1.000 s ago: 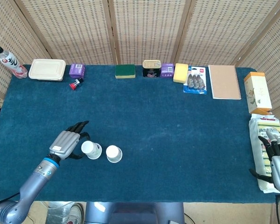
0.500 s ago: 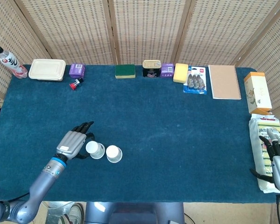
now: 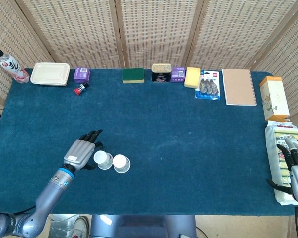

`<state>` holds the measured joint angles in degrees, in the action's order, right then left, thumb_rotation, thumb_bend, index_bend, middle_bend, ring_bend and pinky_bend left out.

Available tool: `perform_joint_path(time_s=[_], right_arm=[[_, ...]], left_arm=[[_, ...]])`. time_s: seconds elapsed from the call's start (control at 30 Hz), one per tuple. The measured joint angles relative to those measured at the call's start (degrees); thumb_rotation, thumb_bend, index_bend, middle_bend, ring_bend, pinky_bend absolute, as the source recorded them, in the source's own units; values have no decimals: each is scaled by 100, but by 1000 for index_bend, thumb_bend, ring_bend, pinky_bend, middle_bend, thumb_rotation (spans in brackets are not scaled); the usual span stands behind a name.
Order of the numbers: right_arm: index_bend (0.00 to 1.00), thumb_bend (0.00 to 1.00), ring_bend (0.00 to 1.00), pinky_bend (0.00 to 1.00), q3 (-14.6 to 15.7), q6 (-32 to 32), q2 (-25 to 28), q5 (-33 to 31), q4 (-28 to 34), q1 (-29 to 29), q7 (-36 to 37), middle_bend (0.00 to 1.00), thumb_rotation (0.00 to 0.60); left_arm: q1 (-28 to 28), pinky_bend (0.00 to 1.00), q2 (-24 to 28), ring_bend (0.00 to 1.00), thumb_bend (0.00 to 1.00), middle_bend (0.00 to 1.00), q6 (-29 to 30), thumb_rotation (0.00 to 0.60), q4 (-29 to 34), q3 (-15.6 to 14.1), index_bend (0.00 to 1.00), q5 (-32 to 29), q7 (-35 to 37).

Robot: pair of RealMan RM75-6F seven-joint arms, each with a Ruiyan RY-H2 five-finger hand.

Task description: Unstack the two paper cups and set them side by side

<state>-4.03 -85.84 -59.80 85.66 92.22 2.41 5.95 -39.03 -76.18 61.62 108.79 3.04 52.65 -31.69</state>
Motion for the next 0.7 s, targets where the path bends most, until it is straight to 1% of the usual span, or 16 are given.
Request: perform_joint_path(time_s=[0.53,0.7], right_arm=[[106,0,0,0,-10,-6,23,-22,2,-6,46,0,600],[106,0,0,0,-11,-16,27,-19,4,-10,53,0,600]], left_arm=[[-70,139,-77,0,243,0,-6,600,-2,31,400,-90,-3],[-82,139,-86,0,243,0,8,600,-1,16,364,-140,-42]])
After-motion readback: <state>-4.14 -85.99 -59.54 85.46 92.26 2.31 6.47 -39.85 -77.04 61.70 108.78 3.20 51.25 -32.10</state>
